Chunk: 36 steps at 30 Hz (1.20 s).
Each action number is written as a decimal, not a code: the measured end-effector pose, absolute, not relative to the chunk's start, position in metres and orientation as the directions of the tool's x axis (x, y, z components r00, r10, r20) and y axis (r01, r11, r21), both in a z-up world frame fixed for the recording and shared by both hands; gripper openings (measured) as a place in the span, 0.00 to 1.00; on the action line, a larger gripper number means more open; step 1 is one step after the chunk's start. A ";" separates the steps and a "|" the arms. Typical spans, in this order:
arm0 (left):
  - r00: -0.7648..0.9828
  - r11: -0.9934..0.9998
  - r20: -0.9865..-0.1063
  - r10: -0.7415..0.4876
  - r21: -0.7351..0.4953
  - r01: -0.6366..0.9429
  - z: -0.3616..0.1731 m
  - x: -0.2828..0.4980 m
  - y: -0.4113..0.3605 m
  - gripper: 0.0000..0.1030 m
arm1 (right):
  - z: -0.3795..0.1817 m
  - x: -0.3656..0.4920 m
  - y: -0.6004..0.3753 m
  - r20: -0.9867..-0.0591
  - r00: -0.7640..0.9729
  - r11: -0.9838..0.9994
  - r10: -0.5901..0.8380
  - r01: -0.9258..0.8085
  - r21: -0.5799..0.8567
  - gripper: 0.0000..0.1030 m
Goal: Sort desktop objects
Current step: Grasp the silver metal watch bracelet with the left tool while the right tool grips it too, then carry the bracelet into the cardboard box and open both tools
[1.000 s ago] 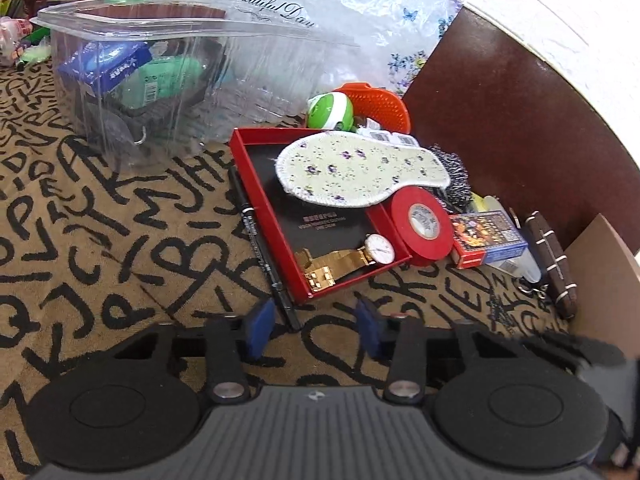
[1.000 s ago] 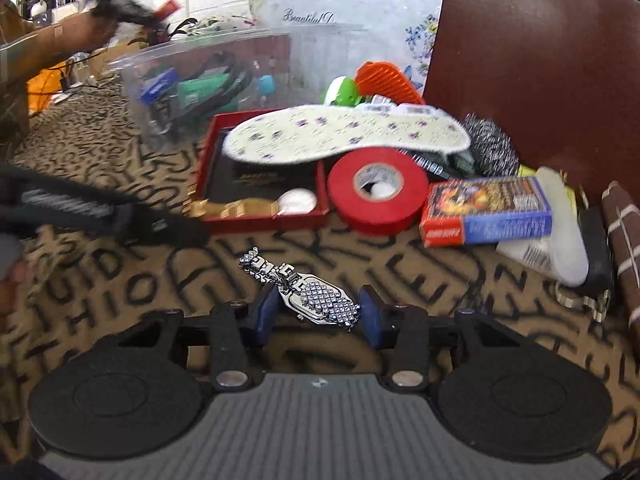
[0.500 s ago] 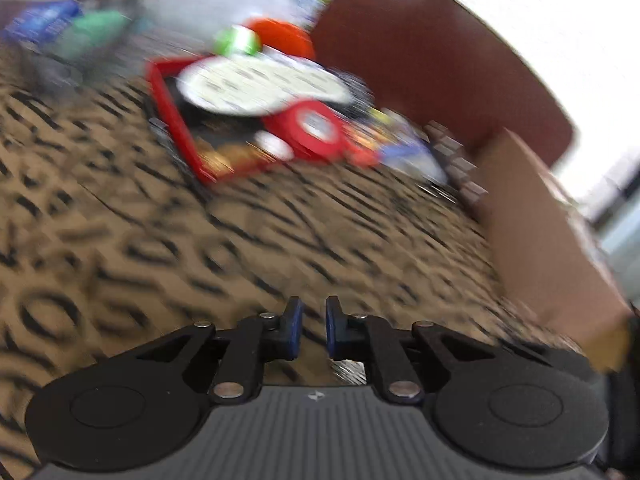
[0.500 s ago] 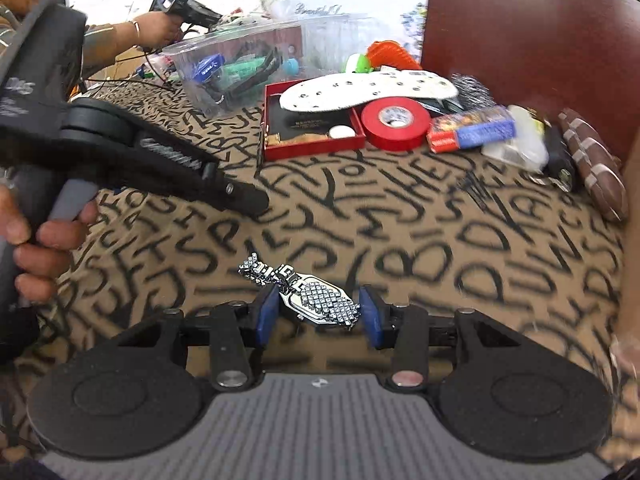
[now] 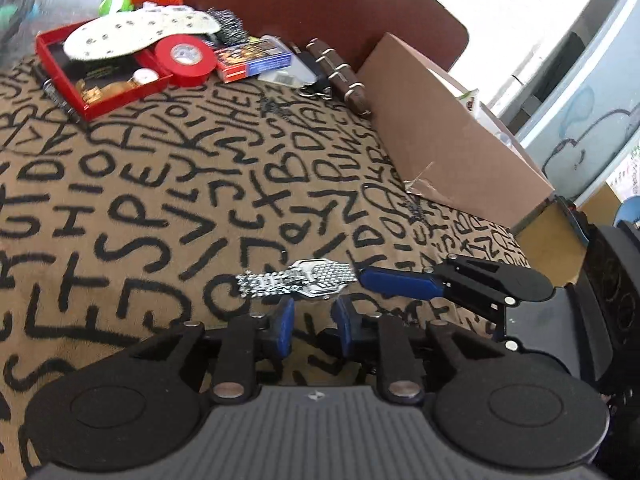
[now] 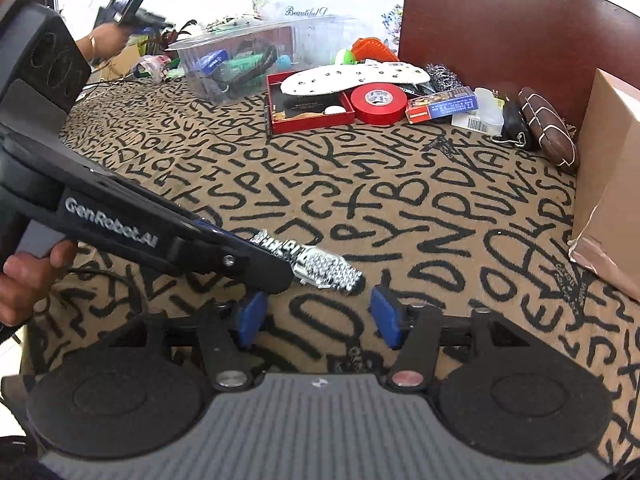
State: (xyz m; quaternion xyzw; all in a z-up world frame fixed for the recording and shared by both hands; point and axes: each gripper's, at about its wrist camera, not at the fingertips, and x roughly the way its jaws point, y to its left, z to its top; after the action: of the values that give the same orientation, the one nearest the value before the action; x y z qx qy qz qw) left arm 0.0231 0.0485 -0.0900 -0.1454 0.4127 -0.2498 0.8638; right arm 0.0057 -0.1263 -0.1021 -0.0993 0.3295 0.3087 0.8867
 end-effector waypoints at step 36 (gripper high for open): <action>0.615 0.907 -0.673 -0.410 -0.375 0.193 -0.072 0.041 0.008 0.17 | -0.094 0.000 -0.123 -0.616 0.639 0.823 0.462 -0.568 0.028 0.27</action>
State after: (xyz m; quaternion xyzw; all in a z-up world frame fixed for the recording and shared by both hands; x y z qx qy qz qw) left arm 0.0406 0.0077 -0.0724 -0.1340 0.4045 -0.1695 0.8886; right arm 0.0003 -0.1231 -0.0936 -0.0845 0.3148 0.2857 0.9012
